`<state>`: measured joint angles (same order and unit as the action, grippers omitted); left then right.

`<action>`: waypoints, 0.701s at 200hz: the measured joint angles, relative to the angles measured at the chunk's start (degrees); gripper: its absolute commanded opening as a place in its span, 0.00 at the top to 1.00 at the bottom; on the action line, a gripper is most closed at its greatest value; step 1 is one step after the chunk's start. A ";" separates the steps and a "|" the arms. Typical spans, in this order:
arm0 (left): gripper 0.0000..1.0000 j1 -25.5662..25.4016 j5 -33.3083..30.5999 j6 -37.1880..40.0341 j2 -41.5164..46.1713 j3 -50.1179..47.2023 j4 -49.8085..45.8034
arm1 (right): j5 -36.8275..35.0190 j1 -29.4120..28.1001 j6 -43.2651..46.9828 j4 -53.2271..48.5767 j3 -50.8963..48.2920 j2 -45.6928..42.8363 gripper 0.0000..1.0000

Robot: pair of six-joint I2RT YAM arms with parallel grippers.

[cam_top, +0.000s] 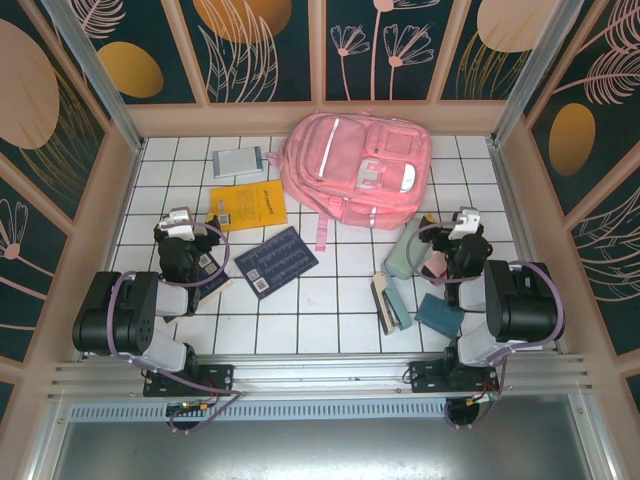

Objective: Pack books, pencil case, and school supplies into a backpack

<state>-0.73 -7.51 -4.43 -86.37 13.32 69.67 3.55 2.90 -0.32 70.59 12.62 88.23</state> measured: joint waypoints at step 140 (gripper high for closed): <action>0.01 -22.75 -18.64 -2.34 7.69 57.72 -59.28 | -21.70 -36.00 -6.51 -52.89 41.27 -26.97 0.01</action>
<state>-23.49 -26.15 -6.76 -78.67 71.05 10.39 -18.15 -33.10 -6.83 17.69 53.89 61.25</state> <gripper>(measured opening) 0.988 0.989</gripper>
